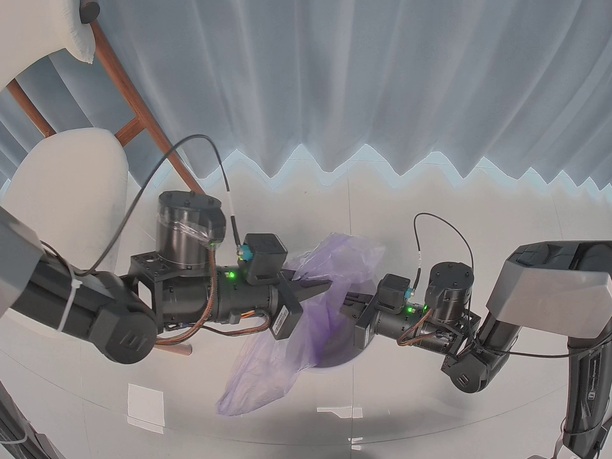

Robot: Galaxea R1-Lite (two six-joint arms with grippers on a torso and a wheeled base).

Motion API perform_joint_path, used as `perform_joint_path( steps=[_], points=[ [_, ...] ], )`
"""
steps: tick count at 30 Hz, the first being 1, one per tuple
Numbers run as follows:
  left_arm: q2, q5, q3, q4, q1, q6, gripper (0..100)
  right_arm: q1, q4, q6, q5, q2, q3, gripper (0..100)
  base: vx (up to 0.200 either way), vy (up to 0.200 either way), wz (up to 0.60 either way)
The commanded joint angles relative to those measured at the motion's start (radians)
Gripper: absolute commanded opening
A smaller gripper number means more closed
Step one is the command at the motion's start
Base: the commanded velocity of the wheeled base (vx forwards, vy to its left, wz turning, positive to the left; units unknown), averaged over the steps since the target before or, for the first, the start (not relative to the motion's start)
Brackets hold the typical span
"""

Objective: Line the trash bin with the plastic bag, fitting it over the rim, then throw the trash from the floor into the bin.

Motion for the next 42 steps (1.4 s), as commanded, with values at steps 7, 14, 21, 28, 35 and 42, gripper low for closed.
perform_joint_path(
  steps=[7, 14, 21, 28, 35, 42],
  points=[
    [0.097, 0.006, -0.051, -0.041, 0.031, -0.031, 0, -0.093, -0.001, 0.035, -0.058, -0.075, 0.074, 0, 0.000, 0.000, 0.00],
    [0.089, 0.006, -0.104, -0.050, 0.060, -0.058, 0, -0.090, -0.015, 0.032, -0.059, -0.151, 0.307, 0, 0.000, 0.000, 0.00],
    [0.092, 0.009, -0.120, -0.071, 0.054, -0.082, 0, 0.044, -0.025, 0.035, -0.059, -0.146, 0.436, 0, 0.000, 0.000, 0.00],
    [0.099, 0.011, -0.123, -0.076, 0.046, -0.085, 0, 0.182, -0.025, 0.058, -0.115, -0.082, 0.436, 0, 0.000, 0.000, 0.00],
    [0.100, 0.011, -0.123, -0.078, 0.049, -0.085, 0, 0.269, -0.032, 0.110, -0.168, 0.010, 0.398, 0, 0.000, 0.000, 0.00],
    [0.100, 0.011, -0.120, -0.078, 0.049, -0.088, 0, 0.346, -0.065, 0.170, -0.210, 0.090, 0.339, 0, 0.000, 0.000, 0.00]
  ],
)
